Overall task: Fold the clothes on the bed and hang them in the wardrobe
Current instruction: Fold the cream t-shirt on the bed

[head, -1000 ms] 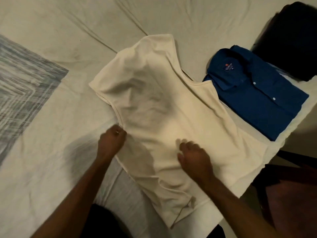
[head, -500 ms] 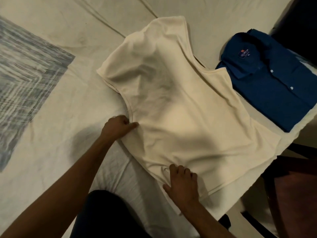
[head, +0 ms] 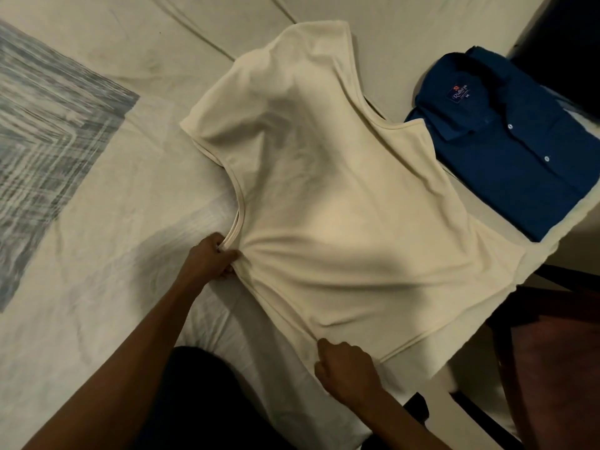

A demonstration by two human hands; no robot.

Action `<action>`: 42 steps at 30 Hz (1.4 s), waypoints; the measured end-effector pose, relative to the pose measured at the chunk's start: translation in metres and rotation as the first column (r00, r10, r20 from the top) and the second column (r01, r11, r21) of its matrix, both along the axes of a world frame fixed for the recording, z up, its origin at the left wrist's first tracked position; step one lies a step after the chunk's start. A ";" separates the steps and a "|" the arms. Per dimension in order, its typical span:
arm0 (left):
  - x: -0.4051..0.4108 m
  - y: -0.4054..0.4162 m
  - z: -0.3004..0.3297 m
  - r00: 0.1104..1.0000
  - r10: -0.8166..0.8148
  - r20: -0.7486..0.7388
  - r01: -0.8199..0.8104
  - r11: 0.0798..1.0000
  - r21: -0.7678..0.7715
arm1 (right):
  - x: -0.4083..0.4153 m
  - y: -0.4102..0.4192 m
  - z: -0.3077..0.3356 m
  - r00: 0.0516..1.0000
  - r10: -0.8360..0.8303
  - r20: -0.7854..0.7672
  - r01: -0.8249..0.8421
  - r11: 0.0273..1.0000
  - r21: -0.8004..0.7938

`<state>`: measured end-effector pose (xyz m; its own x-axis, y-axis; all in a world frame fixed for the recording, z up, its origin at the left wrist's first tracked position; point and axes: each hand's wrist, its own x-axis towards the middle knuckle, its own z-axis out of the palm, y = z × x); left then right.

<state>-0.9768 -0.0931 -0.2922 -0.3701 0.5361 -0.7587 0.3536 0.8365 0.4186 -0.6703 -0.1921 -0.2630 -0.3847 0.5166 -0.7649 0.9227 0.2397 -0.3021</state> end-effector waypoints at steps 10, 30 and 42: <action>-0.004 -0.004 -0.005 0.994 0.045 0.105 -0.048 0.998 0.032 | -0.046 -0.003 -0.020 0.991 -0.065 0.119 0.040 0.978 0.204; -0.009 -0.015 -0.015 0.982 0.160 0.098 -0.177 0.962 0.208 | -0.038 -0.032 -0.006 0.990 -0.037 0.139 0.051 0.994 -0.101; -0.005 0.091 0.011 0.854 0.355 0.379 -0.453 0.867 0.208 | -0.017 -0.025 -0.006 0.998 -0.057 -0.013 0.054 0.990 -0.131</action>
